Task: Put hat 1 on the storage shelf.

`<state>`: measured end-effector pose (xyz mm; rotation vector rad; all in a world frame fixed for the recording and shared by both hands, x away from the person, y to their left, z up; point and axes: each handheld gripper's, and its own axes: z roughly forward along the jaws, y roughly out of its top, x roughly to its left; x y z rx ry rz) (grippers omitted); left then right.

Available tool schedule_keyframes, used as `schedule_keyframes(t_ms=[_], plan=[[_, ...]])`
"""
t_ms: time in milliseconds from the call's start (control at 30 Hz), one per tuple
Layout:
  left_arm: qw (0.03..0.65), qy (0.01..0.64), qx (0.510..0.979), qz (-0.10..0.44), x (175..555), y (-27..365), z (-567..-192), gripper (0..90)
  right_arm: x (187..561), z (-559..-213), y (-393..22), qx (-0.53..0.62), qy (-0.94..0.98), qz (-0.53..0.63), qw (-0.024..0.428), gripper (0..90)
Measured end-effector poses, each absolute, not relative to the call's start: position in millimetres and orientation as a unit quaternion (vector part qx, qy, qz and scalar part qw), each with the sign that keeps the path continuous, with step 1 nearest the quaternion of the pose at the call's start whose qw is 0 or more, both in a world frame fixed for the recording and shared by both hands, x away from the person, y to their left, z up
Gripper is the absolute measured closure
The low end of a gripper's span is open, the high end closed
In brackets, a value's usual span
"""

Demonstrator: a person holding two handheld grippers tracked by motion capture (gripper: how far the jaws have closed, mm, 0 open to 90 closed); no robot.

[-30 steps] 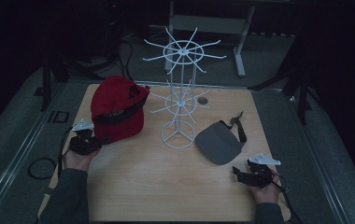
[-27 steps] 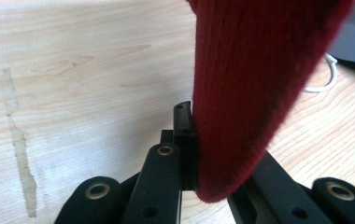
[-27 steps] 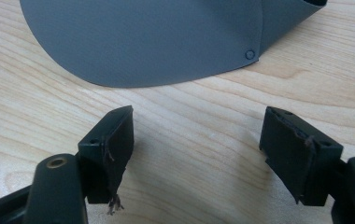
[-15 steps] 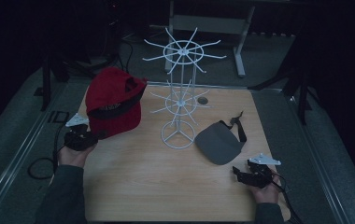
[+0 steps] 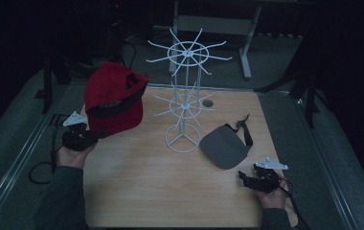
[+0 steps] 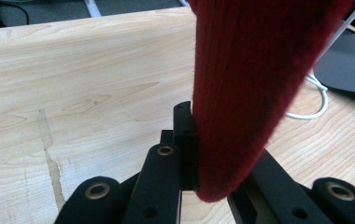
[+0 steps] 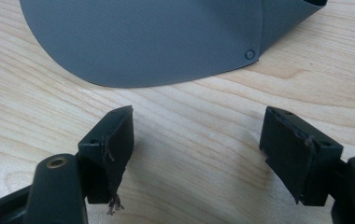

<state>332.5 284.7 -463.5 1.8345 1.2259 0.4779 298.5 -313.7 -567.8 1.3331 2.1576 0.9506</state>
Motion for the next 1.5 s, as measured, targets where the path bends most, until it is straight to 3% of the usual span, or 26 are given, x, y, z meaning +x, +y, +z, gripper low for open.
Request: schedule_keyframes(t_ms=[1500], plan=[[0.448,0.480,0.723,0.213,332.0,286.5,-433.5,86.0,298.4,-567.8,-313.6,0.481,0.778,0.343,0.215,26.1]])
